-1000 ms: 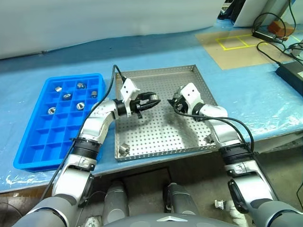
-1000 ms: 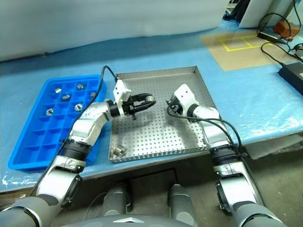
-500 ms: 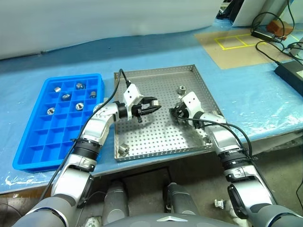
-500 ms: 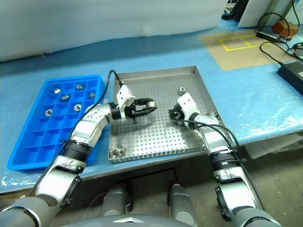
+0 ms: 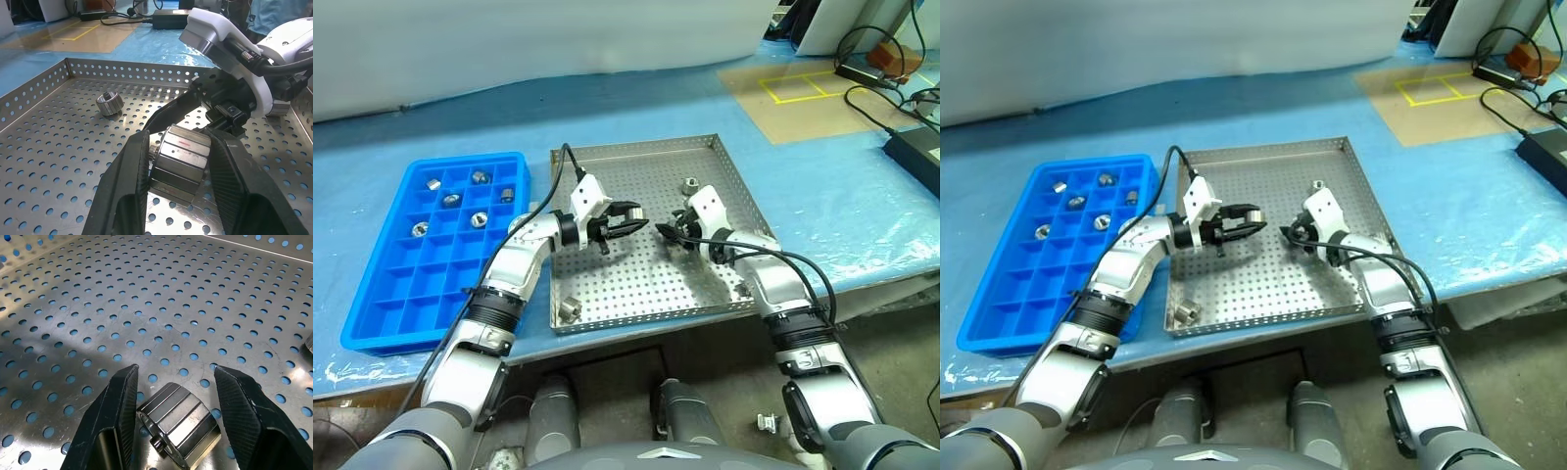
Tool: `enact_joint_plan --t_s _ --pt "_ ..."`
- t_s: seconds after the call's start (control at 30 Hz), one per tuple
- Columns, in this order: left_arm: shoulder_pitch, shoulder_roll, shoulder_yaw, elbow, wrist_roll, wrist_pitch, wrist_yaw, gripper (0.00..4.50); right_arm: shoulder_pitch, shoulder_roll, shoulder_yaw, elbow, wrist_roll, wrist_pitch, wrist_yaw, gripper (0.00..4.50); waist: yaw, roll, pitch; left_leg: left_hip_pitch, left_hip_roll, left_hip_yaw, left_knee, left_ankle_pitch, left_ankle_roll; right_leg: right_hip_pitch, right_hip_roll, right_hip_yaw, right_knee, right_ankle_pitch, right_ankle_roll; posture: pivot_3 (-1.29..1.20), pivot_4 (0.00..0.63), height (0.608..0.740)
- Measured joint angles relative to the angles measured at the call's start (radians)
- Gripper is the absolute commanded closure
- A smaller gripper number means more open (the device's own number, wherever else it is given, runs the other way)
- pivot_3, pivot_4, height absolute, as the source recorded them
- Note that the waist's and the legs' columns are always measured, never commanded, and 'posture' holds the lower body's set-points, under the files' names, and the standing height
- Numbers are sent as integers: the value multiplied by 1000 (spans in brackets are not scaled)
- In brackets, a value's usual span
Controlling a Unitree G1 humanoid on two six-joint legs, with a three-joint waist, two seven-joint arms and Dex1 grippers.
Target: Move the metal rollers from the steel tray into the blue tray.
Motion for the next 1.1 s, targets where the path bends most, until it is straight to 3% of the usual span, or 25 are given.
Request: enact_joint_plan --t_s 0.9,1.1 --pt "1 20 8 16 0 -9 -6 3081 0 27 -51 -101 129 6 15 1936 0 0 0 0 0 0 -1 0 0 0 0 0 0 0 0 -259 150 740" --pt "19 91 79 -122 -20 17 42 3081 -38 54 -50 -135 137 4 1 1936 -1 0 0 0 1 0 -2 2 -3 -2 1 0 0 0 0 -229 150 740"
